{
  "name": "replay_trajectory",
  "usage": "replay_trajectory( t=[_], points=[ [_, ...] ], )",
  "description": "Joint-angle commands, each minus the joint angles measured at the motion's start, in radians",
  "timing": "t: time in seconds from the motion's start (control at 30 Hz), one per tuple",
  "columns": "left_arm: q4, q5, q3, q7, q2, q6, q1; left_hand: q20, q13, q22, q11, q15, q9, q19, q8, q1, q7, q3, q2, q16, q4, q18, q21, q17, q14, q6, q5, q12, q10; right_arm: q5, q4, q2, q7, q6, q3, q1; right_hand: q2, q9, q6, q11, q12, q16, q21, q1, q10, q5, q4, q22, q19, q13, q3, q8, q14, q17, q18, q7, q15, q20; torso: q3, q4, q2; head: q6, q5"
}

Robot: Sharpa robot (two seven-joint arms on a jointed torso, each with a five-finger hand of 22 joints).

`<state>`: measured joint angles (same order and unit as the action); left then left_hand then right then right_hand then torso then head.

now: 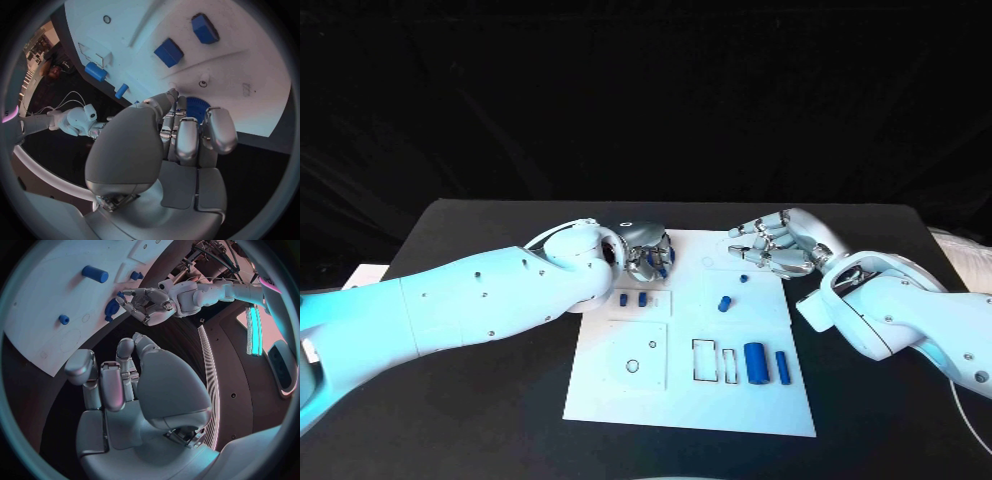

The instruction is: Assemble the parts on the task board

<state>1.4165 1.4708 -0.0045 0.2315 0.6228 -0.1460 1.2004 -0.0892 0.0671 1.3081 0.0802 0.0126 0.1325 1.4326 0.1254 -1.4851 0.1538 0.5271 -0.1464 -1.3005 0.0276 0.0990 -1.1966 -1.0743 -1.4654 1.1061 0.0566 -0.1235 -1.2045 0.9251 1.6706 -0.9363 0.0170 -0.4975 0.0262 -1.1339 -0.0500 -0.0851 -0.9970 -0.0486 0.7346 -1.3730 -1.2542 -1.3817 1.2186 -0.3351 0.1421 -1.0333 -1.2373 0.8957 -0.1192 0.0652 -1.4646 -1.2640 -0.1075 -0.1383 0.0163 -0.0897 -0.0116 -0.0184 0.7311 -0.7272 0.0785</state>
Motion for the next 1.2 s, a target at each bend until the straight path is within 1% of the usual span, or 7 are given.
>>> replay_trajectory(
  t=[0.03, 0.13, 0.27, 0.43, 0.67, 0.83, 1.2],
  points=[
    [0.028, -0.084, 0.009, -0.038, 0.026, -0.072, 0.001, -0.005, 0.001, 0.011, -0.001, -0.006, -0.002, 0.001, -0.005, 0.009, -0.002, 0.006, -0.005, -0.007, -0.002, -0.016, -0.005, 0.001, -0.021, 0.009, 0.0, 0.008, -0.009, 0.003, 0.0, 0.0, 0.012, 0.001, 0.0, 0.001, -0.007, 0.0, -0.003, -0.001, -0.004, 0.007, 0.004, -0.004, 0.0, -0.005, 0.002, 0.001, 0.004, -0.001, -0.007, 0.003, -0.04, 0.001, -0.007, -0.005, 0.007, 0.002, 0.0004, 0.0033, 0.0, 0.001, -0.002],
    [0.052, -0.102, 0.016, -0.043, 0.056, -0.082, 0.002, -0.005, 0.002, 0.014, -0.002, -0.005, -0.003, 0.001, -0.006, 0.015, -0.003, 0.008, -0.008, -0.008, -0.004, -0.016, -0.008, 0.002, -0.021, 0.013, -0.001, 0.012, -0.014, 0.005, -0.001, 0.0, 0.012, 0.001, 0.0, 0.001, -0.007, 0.0, -0.003, -0.001, -0.004, 0.007, 0.004, -0.004, 0.0, -0.005, 0.002, 0.001, 0.004, -0.001, -0.007, 0.003, -0.04, 0.001, -0.007, -0.005, 0.007, 0.002, 0.0, 0.0035, -0.001, 0.001, -0.002],
    [0.076, -0.114, 0.02, -0.036, 0.094, -0.074, 0.004, -0.005, 0.002, 0.016, -0.002, -0.005, -0.003, 0.002, -0.008, 0.02, -0.004, 0.009, -0.01, -0.009, -0.005, -0.017, -0.01, 0.002, -0.021, 0.015, -0.001, 0.014, -0.017, 0.006, -0.002, 0.0, 0.012, 0.001, 0.0, 0.001, -0.007, 0.0, -0.003, -0.001, -0.004, 0.007, 0.004, -0.004, 0.0, -0.005, 0.002, 0.001, 0.004, -0.001, -0.007, 0.003, -0.04, 0.001, -0.007, -0.005, 0.007, 0.002, -0.0016, 0.0029, 0.0, 0.001, 0.0],
    [0.082, -0.118, 0.021, -0.02, 0.118, -0.044, 0.004, -0.005, 0.002, 0.018, -0.003, -0.005, -0.004, 0.003, -0.008, 0.025, -0.005, 0.009, -0.011, -0.01, -0.005, -0.017, -0.012, 0.002, -0.021, 0.018, -0.001, 0.016, -0.02, 0.006, -0.003, 0.001, 0.011, 0.002, 0.0, 0.001, -0.007, 0.0, -0.003, -0.001, -0.004, 0.007, 0.004, -0.004, 0.0, -0.005, 0.002, 0.001, 0.004, -0.001, -0.007, 0.003, -0.04, 0.001, -0.007, -0.005, 0.007, 0.002, 0.0013, 0.0014, 0.001, 0.001, 0.001],
    [0.074, -0.12, 0.019, -0.002, 0.128, 0.004, 0.003, -0.005, 0.002, 0.019, -0.003, -0.004, -0.005, 0.003, -0.01, 0.033, -0.006, 0.008, -0.014, -0.01, -0.005, -0.017, -0.013, 0.006, -0.021, 0.02, -0.001, 0.02, -0.022, 0.006, -0.004, 0.002, 0.011, 0.002, 0.0, 0.001, -0.008, 0.0, -0.003, -0.001, -0.004, 0.007, 0.004, -0.003, 0.001, -0.007, 0.002, 0.001, 0.004, -0.002, -0.008, 0.003, -0.04, 0.001, -0.006, -0.005, 0.007, 0.002, 0.0012, 0.0017, 0.0, -0.002, 0.002],
    [0.073, -0.12, 0.015, 0.013, 0.128, 0.041, 0.002, -0.005, 0.002, 0.02, -0.004, -0.004, -0.005, 0.003, -0.012, 0.037, -0.006, 0.008, -0.015, -0.01, -0.004, -0.017, -0.013, 0.007, -0.02, 0.021, -0.001, 0.023, -0.023, 0.006, -0.004, 0.002, 0.011, 0.003, 0.0, 0.001, -0.008, 0.0, -0.003, -0.001, -0.004, 0.007, 0.004, -0.003, 0.001, -0.007, 0.002, 0.001, 0.004, -0.002, -0.008, 0.003, -0.04, 0.001, -0.006, -0.005, 0.007, 0.002, 0.0009, 0.0005, 0.001, -0.004, 0.003],
    [0.067, -0.115, 0.012, 0.03, 0.124, 0.066, 0.0, -0.005, 0.002, 0.021, -0.004, -0.004, -0.006, 0.003, -0.012, 0.039, -0.007, 0.007, -0.015, -0.01, -0.004, -0.018, -0.014, 0.007, -0.02, 0.022, -0.001, 0.024, -0.024, 0.006, -0.005, 0.004, 0.012, 0.003, 0.0, 0.001, -0.008, 0.0, -0.003, -0.001, -0.004, 0.007, 0.004, -0.003, 0.001, -0.007, 0.002, 0.001, 0.004, -0.002, -0.008, 0.003, -0.04, 0.001, -0.006, -0.005, 0.007, 0.002, 0.0004, 0.0008, 0.0, -0.006, 0.004]
  ],
)
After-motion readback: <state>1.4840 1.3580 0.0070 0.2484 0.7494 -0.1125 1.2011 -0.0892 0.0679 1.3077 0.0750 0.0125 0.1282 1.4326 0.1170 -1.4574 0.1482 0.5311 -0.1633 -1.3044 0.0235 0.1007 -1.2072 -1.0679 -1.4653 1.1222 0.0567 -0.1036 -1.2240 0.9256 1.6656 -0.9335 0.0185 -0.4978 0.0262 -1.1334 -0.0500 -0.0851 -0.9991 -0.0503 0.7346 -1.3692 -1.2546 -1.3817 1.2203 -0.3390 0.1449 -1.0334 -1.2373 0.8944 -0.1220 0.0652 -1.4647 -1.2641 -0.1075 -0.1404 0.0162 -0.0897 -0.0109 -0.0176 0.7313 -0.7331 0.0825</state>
